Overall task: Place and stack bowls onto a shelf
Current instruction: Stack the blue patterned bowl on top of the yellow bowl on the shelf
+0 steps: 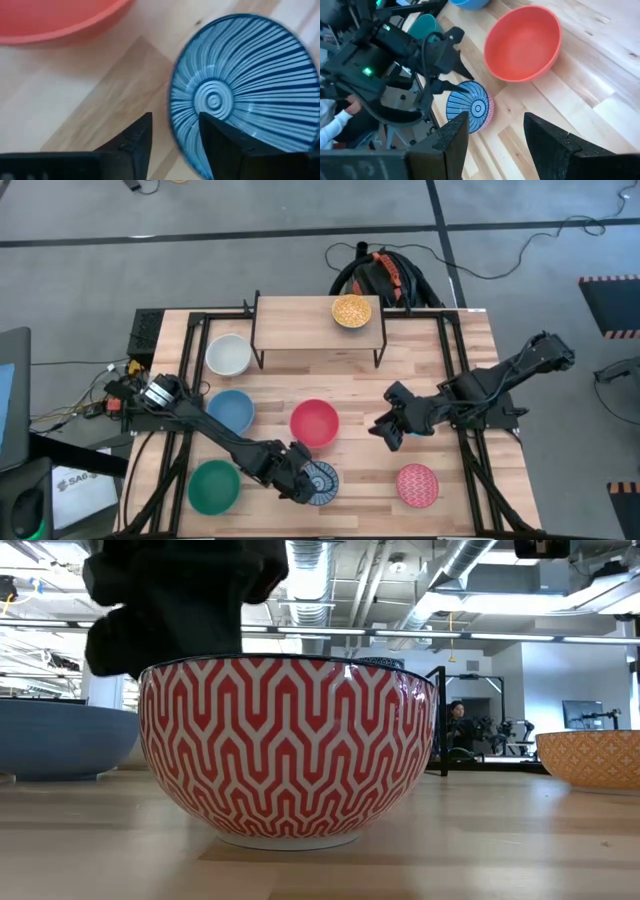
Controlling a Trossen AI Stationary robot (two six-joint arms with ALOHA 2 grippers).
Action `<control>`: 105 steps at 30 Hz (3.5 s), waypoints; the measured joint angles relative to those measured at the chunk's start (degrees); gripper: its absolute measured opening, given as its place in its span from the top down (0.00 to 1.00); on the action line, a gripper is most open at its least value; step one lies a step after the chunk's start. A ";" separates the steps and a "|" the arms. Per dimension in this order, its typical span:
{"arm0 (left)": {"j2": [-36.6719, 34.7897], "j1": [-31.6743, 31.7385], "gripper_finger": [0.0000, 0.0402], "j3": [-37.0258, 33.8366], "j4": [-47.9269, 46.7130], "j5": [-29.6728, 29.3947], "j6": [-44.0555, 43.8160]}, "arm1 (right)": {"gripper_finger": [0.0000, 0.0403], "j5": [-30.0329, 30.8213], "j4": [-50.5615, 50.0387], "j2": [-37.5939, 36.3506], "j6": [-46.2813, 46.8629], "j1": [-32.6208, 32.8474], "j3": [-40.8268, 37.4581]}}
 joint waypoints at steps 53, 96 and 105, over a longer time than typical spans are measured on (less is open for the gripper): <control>-19.63 7.46 1.00 15.63 -20.96 -30.96 20.75 | 0.47 -4.22 -4.63 16.38 -25.72 -14.01 31.97; -19.67 13.03 1.00 15.56 -23.13 -25.69 26.05 | 0.47 4.43 -13.29 24.42 -43.53 -15.52 36.41; -19.74 12.86 1.00 15.56 -24.84 -24.81 31.21 | 0.47 4.23 -12.84 23.90 -45.70 -14.59 36.50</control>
